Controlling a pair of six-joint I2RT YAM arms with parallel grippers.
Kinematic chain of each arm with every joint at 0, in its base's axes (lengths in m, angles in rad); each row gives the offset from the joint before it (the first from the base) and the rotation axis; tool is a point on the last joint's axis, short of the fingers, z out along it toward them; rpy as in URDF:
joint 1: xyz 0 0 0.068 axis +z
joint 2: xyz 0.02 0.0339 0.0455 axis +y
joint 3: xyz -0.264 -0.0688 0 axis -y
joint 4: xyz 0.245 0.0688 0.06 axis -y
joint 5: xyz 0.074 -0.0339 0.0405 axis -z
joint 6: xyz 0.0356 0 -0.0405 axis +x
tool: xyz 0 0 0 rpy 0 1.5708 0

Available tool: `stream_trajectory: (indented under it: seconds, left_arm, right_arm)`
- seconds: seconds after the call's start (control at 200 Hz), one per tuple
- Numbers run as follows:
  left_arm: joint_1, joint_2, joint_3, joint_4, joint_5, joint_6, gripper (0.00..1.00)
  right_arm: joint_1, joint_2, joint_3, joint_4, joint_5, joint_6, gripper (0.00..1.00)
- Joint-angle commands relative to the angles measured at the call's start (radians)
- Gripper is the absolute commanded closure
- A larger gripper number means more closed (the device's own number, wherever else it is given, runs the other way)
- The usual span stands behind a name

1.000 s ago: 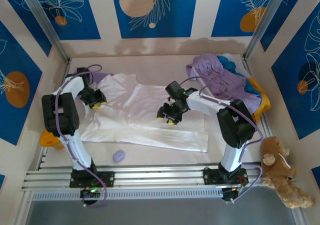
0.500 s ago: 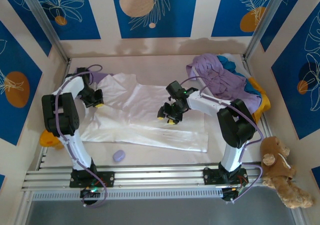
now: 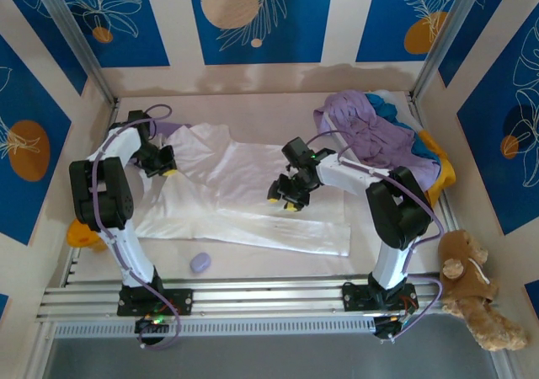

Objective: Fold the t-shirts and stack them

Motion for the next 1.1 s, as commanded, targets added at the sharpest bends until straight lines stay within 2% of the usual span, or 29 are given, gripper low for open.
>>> stream_trajectory:
  seconds: [0.0,0.105,0.19,0.365,0.58,0.83,1.0,1.095]
  left_arm:
    - [-0.008,0.001,0.026,-0.007,-0.006,-0.013,0.9]
    - [-0.008,-0.029,0.044,0.002,-0.004,-0.027,0.72]
    - [-0.01,-0.048,0.086,-0.002,-0.02,-0.034,0.65]
    - [-0.032,-0.017,0.232,-0.001,-0.024,-0.026,0.63]
    - [-0.113,0.181,0.522,-0.068,-0.037,0.045,0.59]
    - [-0.229,0.381,0.766,-0.054,-0.201,0.154,0.57]
    - [-0.232,0.575,1.06,-0.168,-0.262,0.17,0.53]
    - [-0.232,0.623,1.104,-0.153,-0.295,0.188,0.51]
  right_arm:
    - [-0.011,-0.055,0.0,-0.046,-0.001,-0.022,0.47]
    - [-0.018,-0.073,0.023,-0.085,0.032,-0.046,0.47]
    - [-0.028,-0.084,0.045,-0.122,0.06,-0.069,0.46]
    - [-0.051,-0.08,0.099,-0.184,0.115,-0.12,0.46]
    - [-0.083,-0.052,0.168,-0.234,0.144,-0.181,0.46]
    - [-0.121,-0.037,0.185,-0.248,0.118,-0.214,0.46]
    - [-0.144,-0.041,0.182,-0.266,0.096,-0.232,0.46]
    - [-0.158,-0.036,0.182,-0.276,0.085,-0.247,0.46]
